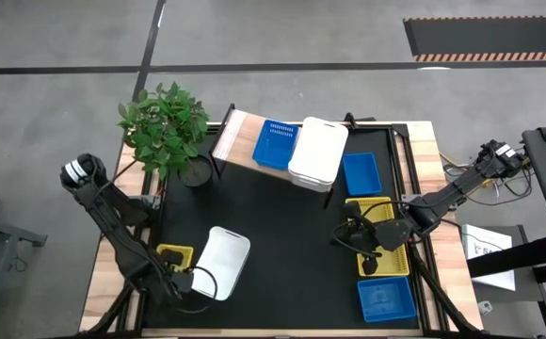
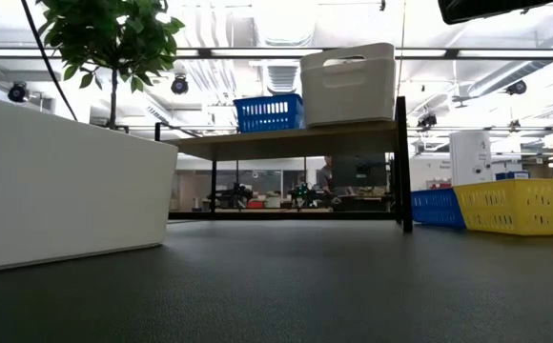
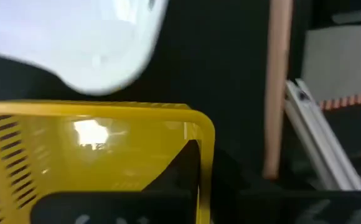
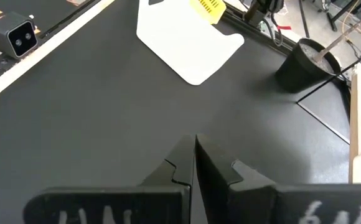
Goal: Stack baskets on shelf by color
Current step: Put the left yellow bin on the shelf
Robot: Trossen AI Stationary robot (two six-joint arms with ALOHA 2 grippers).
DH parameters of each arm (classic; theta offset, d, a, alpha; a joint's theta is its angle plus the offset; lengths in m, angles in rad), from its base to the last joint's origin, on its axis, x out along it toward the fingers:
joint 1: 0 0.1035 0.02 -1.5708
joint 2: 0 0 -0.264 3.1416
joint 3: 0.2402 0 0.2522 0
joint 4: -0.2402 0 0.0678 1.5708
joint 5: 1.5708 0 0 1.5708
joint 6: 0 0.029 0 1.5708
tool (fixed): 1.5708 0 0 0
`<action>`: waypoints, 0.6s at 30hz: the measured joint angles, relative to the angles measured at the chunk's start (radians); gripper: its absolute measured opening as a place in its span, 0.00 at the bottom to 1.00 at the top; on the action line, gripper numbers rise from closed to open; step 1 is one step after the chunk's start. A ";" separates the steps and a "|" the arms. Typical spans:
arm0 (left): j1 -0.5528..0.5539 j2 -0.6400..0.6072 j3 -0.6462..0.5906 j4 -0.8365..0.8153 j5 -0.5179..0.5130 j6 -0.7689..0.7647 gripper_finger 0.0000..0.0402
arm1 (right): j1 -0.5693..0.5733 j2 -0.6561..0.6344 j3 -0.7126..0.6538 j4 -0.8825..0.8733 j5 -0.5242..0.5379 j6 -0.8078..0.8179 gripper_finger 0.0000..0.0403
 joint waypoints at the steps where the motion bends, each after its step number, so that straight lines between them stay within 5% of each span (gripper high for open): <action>1: 0.000 -0.006 0.019 -0.029 0.008 0.000 0.00 | 0.000 0.000 0.000 0.001 0.000 -0.001 0.02; 18: 0.063 -0.021 0.355 -0.391 -0.020 0.001 0.00 | 0.000 0.000 0.000 0.003 0.000 -0.004 0.02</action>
